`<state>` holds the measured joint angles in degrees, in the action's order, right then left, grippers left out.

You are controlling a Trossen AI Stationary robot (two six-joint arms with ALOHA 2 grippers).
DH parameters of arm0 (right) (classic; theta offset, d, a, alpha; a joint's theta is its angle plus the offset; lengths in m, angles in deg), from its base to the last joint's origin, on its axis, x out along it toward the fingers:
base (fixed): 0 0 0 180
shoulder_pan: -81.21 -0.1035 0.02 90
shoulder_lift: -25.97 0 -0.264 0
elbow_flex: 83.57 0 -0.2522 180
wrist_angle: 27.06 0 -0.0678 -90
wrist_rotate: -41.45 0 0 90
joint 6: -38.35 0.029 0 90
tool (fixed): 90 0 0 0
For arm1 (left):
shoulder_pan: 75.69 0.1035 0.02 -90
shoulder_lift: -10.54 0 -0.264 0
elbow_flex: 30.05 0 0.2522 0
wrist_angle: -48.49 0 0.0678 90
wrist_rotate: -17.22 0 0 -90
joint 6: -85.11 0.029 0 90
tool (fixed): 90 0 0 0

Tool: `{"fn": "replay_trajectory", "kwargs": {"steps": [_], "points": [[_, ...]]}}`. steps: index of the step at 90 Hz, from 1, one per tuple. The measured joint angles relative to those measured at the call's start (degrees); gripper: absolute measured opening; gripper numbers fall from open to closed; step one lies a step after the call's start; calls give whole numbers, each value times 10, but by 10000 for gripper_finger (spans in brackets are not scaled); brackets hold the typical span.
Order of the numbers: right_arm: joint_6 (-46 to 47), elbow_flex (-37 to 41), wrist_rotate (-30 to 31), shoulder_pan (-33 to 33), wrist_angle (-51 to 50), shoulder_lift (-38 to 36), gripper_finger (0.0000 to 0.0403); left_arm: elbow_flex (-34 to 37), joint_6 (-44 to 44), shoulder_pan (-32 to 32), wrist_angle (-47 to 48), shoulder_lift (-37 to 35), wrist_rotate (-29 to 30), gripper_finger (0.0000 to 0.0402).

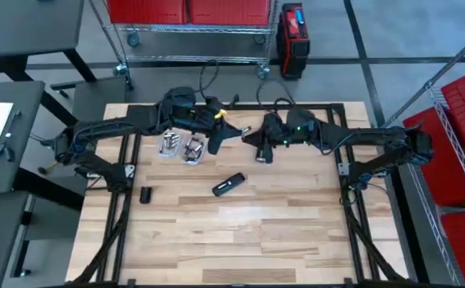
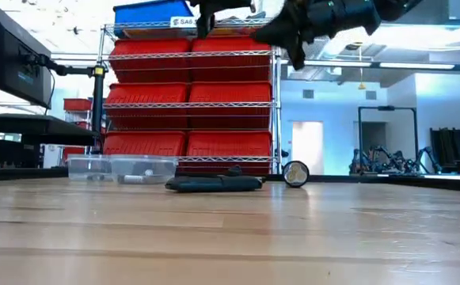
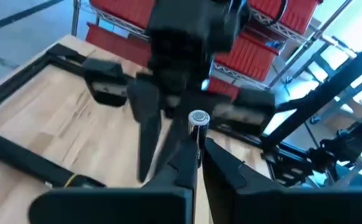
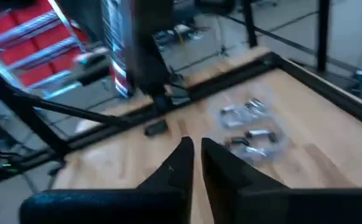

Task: Insert battery
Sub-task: Insert the silver battery into the remote control battery compartment

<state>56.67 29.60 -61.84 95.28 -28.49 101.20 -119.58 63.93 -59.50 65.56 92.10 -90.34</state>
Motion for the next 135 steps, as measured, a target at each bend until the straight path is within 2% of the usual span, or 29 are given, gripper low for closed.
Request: {"fn": "replay_trajectory", "kwargs": {"steps": [11,34,60,71,82,99,118,135], "points": [[-4,-29,-36,-5,7,-1,88,0,-1,0,2,-1,1,0],[-3,-36,-33,-10,3,2,156,0,2,0,0,-1,1,0],[-12,-36,-32,-14,-48,2,164,1,2,0,22,-1,-1,0],[-18,-36,-32,-7,-97,2,165,1,6,2,64,-2,1,0],[-18,-36,-31,4,-146,0,168,1,11,2,125,-2,29,3],[-19,-36,-31,18,-215,-7,168,1,20,22,211,8,48,57],[19,-36,-28,35,-273,-7,169,1,-123,44,229,78,70,136],[42,-36,-28,52,-402,-7,169,1,-208,36,242,161,69,149]]}}
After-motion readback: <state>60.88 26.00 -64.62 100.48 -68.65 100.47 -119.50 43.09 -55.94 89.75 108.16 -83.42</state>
